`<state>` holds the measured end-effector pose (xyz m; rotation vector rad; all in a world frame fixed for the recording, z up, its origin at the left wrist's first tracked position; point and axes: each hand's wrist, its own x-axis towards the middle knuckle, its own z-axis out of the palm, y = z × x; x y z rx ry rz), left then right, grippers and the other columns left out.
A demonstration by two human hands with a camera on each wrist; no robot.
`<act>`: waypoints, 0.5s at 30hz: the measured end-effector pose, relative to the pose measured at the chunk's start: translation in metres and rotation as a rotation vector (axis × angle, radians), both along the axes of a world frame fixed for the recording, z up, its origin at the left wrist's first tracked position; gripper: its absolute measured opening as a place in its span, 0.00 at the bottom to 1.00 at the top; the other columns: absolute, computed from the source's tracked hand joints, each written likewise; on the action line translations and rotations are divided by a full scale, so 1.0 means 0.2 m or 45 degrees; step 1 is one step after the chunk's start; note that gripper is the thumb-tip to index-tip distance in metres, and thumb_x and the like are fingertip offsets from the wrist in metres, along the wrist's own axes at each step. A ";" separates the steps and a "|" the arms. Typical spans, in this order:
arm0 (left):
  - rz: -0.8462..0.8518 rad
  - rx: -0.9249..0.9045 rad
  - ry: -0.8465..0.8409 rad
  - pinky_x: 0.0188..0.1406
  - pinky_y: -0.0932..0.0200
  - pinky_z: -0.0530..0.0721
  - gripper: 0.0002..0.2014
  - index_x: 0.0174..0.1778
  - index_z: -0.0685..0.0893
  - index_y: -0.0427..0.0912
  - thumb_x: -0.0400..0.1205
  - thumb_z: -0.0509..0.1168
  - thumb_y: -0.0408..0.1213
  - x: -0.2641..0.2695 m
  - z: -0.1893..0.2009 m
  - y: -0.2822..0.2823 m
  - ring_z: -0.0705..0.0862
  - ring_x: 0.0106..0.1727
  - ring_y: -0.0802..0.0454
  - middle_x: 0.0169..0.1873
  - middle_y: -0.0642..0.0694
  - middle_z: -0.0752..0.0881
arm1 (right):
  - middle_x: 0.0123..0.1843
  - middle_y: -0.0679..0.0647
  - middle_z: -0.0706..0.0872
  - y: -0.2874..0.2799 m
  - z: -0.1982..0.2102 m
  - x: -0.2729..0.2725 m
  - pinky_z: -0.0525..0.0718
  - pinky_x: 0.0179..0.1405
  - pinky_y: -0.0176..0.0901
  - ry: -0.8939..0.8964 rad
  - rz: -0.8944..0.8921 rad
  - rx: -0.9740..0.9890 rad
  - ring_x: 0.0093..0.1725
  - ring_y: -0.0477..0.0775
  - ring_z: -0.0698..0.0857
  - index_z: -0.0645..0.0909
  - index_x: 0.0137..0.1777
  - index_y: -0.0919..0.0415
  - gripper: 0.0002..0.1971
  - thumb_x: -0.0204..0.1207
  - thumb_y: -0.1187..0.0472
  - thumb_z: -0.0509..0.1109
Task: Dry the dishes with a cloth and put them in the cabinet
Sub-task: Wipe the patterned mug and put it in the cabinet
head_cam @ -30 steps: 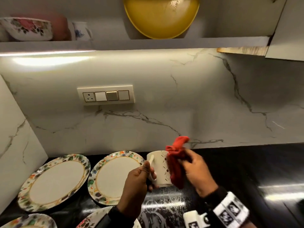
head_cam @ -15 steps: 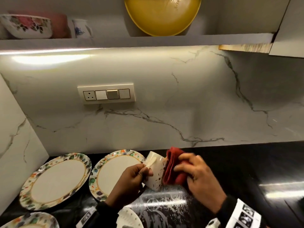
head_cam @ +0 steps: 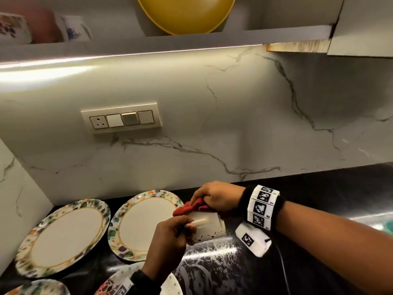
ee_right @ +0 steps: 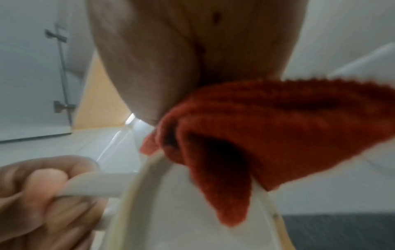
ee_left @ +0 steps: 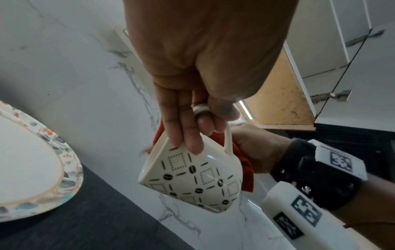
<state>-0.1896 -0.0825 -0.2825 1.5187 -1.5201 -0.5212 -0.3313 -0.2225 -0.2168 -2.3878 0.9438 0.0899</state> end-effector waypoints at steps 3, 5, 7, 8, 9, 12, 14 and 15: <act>0.048 0.009 -0.006 0.30 0.58 0.85 0.12 0.32 0.87 0.45 0.80 0.68 0.28 -0.02 -0.04 0.00 0.85 0.29 0.56 0.27 0.50 0.86 | 0.45 0.54 0.88 -0.03 -0.12 -0.03 0.84 0.42 0.40 -0.039 -0.289 0.176 0.40 0.50 0.84 0.86 0.50 0.55 0.13 0.81 0.60 0.59; 0.064 0.031 -0.075 0.31 0.57 0.85 0.13 0.32 0.86 0.47 0.79 0.67 0.26 -0.03 -0.08 0.01 0.84 0.30 0.56 0.27 0.52 0.86 | 0.43 0.55 0.84 -0.05 -0.23 -0.06 0.83 0.43 0.41 -0.029 -0.423 0.280 0.38 0.50 0.80 0.82 0.45 0.56 0.10 0.83 0.61 0.59; 0.092 0.038 -0.178 0.32 0.57 0.84 0.13 0.33 0.85 0.50 0.77 0.68 0.27 -0.04 -0.12 0.00 0.83 0.32 0.58 0.27 0.55 0.85 | 0.42 0.56 0.81 -0.05 -0.32 -0.11 0.85 0.44 0.43 -0.093 -0.584 0.433 0.34 0.49 0.79 0.81 0.49 0.57 0.10 0.82 0.63 0.58; 0.104 0.026 -0.213 0.33 0.56 0.83 0.11 0.33 0.85 0.50 0.77 0.69 0.29 -0.06 -0.14 0.00 0.83 0.32 0.58 0.27 0.56 0.85 | 0.39 0.55 0.81 -0.03 -0.34 -0.13 0.84 0.36 0.38 -0.108 -0.650 0.477 0.30 0.46 0.77 0.82 0.54 0.61 0.11 0.83 0.64 0.57; 0.114 0.009 -0.243 0.33 0.56 0.83 0.09 0.34 0.86 0.50 0.78 0.69 0.32 -0.07 -0.16 -0.01 0.82 0.32 0.59 0.28 0.57 0.85 | 0.36 0.54 0.81 -0.01 -0.35 -0.15 0.81 0.25 0.32 -0.095 -0.703 0.497 0.27 0.44 0.77 0.83 0.58 0.67 0.13 0.83 0.64 0.58; 0.130 0.008 -0.366 0.36 0.56 0.83 0.06 0.38 0.86 0.49 0.81 0.68 0.37 -0.12 -0.18 -0.05 0.82 0.34 0.58 0.32 0.56 0.85 | 0.25 0.53 0.86 0.06 -0.39 -0.16 0.85 0.21 0.38 -0.138 -0.833 0.680 0.22 0.48 0.83 0.84 0.47 0.69 0.07 0.78 0.68 0.65; 0.126 0.021 -0.424 0.39 0.55 0.84 0.06 0.40 0.86 0.47 0.82 0.66 0.38 -0.14 -0.19 -0.07 0.82 0.36 0.57 0.35 0.55 0.86 | 0.29 0.59 0.89 0.06 -0.41 -0.18 0.91 0.37 0.52 -0.163 -0.851 0.791 0.27 0.56 0.88 0.84 0.44 0.70 0.05 0.74 0.69 0.68; 0.117 0.026 -0.448 0.39 0.54 0.84 0.06 0.40 0.86 0.47 0.82 0.66 0.39 -0.15 -0.19 -0.09 0.82 0.36 0.57 0.35 0.54 0.85 | 0.32 0.60 0.90 0.05 -0.41 -0.19 0.91 0.41 0.53 -0.154 -0.821 0.809 0.30 0.56 0.89 0.84 0.45 0.71 0.05 0.74 0.69 0.69</act>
